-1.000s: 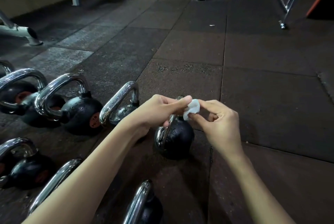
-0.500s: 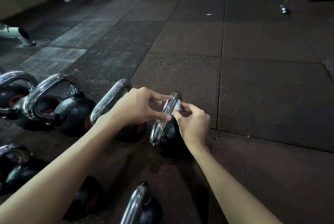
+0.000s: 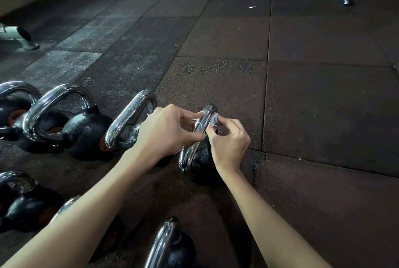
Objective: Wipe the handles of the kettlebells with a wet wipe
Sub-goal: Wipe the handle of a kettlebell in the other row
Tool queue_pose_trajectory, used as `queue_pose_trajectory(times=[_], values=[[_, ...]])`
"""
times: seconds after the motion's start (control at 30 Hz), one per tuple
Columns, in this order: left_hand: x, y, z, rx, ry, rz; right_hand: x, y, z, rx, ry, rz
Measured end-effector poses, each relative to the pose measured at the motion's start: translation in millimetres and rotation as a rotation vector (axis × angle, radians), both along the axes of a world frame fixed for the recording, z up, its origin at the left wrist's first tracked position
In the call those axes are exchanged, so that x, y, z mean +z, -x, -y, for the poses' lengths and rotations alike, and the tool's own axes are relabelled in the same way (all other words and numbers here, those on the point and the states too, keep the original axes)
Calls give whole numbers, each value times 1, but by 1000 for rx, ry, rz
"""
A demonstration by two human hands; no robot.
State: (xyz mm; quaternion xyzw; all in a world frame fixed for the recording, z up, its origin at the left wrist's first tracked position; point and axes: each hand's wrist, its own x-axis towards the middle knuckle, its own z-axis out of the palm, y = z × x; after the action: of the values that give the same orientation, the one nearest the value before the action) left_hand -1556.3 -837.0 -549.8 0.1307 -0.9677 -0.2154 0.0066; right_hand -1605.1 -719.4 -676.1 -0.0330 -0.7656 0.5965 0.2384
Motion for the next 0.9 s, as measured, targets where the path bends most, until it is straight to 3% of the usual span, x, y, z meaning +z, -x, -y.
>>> queue_pose_trajectory(times=[0.2, 0.4, 0.9], values=[[3, 0, -1, 22, -32, 15, 7, -6, 3, -1, 80, 56], [6, -12, -7, -11, 39, 18, 15, -11, -10, 175, 71, 208], [9, -14, -10, -41, 100, 31, 35, -21, -35, 428, 5, 272]])
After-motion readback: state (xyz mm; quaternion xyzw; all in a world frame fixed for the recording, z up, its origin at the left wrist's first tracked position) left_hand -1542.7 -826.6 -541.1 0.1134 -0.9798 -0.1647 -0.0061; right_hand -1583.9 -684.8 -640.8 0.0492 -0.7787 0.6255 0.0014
